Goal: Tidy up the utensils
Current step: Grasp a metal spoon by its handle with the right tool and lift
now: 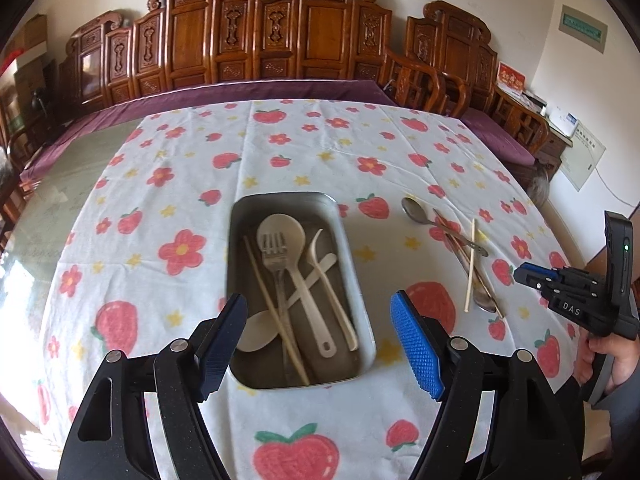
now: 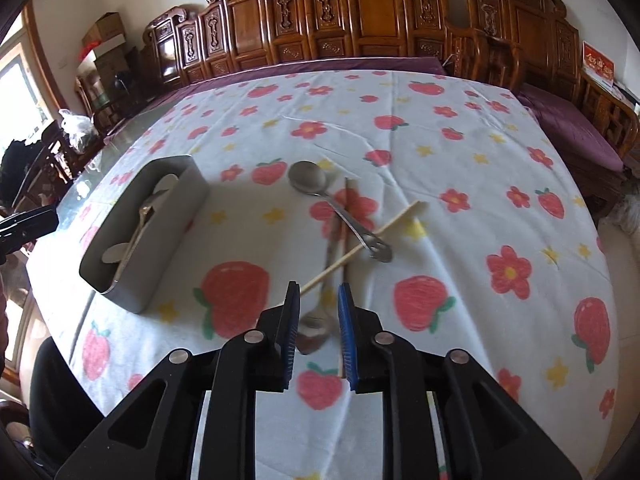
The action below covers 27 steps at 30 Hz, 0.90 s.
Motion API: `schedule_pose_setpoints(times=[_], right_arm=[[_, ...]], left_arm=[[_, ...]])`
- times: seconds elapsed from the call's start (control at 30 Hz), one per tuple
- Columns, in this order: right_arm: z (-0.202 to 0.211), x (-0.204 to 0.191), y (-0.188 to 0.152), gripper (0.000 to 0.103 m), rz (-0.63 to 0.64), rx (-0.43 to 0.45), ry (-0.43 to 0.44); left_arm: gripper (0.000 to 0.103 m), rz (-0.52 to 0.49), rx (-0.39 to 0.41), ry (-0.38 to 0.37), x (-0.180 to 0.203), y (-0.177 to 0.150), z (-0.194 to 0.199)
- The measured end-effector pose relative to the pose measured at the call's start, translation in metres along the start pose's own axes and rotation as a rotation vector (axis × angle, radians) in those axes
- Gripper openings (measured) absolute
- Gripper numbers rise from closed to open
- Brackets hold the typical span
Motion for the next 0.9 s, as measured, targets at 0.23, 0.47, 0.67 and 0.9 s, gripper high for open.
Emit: schedule_pose_setpoints(times=[0.23, 0.47, 0.67, 0.9], right_arm=[[-0.018, 0.014, 0.018, 0.022, 0.031, -0.011, -0.013], [-0.046, 0.000, 0.046, 0.022, 0.103, -0.022, 0.001], [-0.082, -0.015, 0.063, 0.022, 0.160, -0.064, 0.014], [-0.121, -0.031, 0.071, 0.022, 0.242, -0.131, -0.006]], left_arm=[[0.071, -0.030, -0.021, -0.028, 0.026, 0.003, -0.014], [0.071, -0.045, -0.028, -0.043, 0.037, 0.010, -0.026], [0.071, -0.050, -0.029, -0.047, 0.036, 0.017, -0.034], [0.071, -0.037, -0.037, -0.043, 0.025, 0.018, -0.039]])
Point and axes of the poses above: each gripper's, at about its wrist camera, not at the fingertips, and z roughly against the way its jaws point, x to its right, y to its top, the point moved 9 cm from there along -z, roughly the way its jaws point, and after that the axes turned 13 degrees about -z, right-handed, at the moved point
